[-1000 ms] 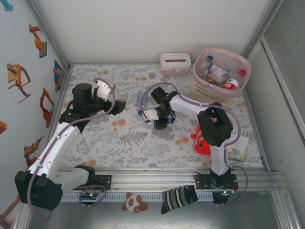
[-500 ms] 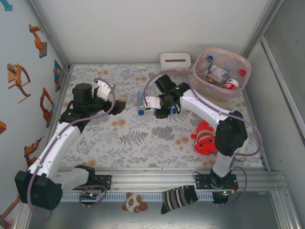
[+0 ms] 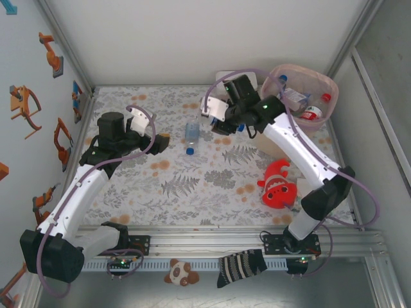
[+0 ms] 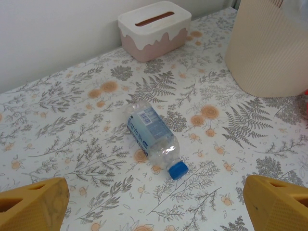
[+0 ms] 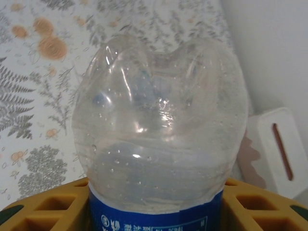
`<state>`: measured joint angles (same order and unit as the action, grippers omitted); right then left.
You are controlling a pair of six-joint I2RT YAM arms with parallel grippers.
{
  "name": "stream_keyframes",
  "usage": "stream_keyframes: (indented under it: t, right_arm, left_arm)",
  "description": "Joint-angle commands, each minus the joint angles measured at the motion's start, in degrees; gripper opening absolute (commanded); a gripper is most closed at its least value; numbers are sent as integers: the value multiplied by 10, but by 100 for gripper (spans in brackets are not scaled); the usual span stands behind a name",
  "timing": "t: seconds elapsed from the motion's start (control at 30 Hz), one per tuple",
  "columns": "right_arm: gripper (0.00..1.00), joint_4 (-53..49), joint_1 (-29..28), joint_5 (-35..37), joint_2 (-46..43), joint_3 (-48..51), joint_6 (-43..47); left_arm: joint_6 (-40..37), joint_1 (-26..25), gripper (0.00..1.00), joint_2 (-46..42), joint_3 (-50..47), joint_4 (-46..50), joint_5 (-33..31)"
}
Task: Put the plastic bottles in the bin
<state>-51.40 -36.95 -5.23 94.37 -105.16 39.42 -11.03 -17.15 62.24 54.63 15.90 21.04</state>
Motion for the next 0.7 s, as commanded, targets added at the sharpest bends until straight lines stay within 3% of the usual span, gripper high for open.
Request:
stream_keyframes:
  t: [0.0,0.17,0.67]
  right_arm:
    - [53,-13,21,14,-33,-42,-32]
    - [53,-12,65,33,-51,-78,-25]
    - [54,-4,281,56,-45,-99,-34]
  left_arm:
    - [7,4,93,-4,7,-4,12]
    - [7,4,93,-3,7,-4,13]
    - [11,4,93,-1,7,-8,16]
